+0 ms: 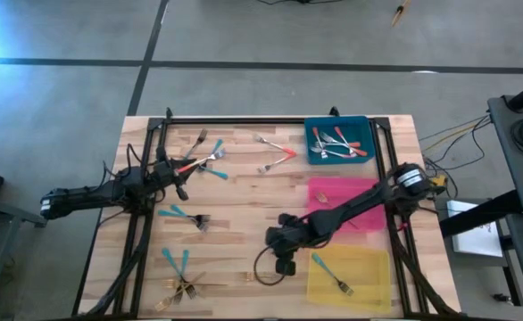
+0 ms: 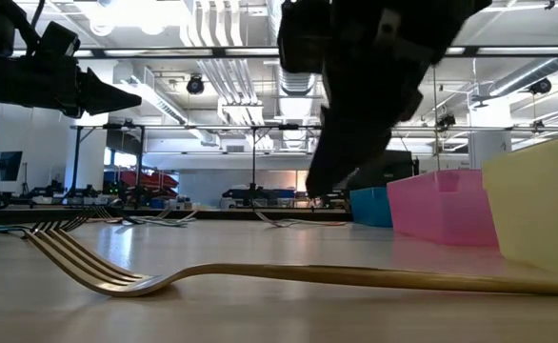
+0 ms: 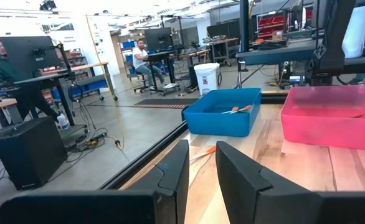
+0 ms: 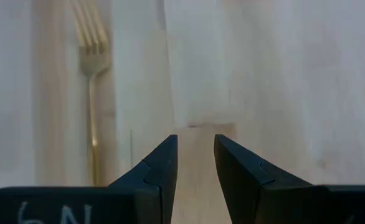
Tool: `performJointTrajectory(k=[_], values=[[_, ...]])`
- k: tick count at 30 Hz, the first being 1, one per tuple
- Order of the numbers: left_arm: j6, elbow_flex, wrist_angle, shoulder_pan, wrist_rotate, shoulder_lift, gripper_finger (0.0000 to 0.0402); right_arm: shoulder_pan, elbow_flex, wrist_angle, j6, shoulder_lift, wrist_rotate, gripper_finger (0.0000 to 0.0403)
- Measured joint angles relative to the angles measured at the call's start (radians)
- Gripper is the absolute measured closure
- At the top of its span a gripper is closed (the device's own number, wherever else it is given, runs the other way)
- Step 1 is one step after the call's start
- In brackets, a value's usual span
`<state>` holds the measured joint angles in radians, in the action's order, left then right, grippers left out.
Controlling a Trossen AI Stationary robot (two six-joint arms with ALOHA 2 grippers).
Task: Sort silverware by color (type)
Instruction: Put the gold fork into the pink bin
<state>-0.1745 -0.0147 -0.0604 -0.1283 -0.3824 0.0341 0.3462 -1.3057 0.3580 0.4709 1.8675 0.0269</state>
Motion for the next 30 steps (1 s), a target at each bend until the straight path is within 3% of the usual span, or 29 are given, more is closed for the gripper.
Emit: performJointTrajectory(k=[5, 16, 30], values=[[0.0, 0.0, -0.001, 0.0, 0.0, 0.001, 0.0337, 0.012, -0.107, 0.053, -0.001, 0.074, 0.002, 0.0297], [0.0, 0.0, -0.002, 0.0, 0.0, 0.005, 0.0337, 0.099, -0.242, 0.058, 0.045, 0.202, 0.0, 0.0238], [0.0, 0.0, -0.003, 0.0, 0.0, 0.007, 0.0337, 0.149, -0.312, 0.071, 0.048, 0.293, 0.059, 0.0239]])
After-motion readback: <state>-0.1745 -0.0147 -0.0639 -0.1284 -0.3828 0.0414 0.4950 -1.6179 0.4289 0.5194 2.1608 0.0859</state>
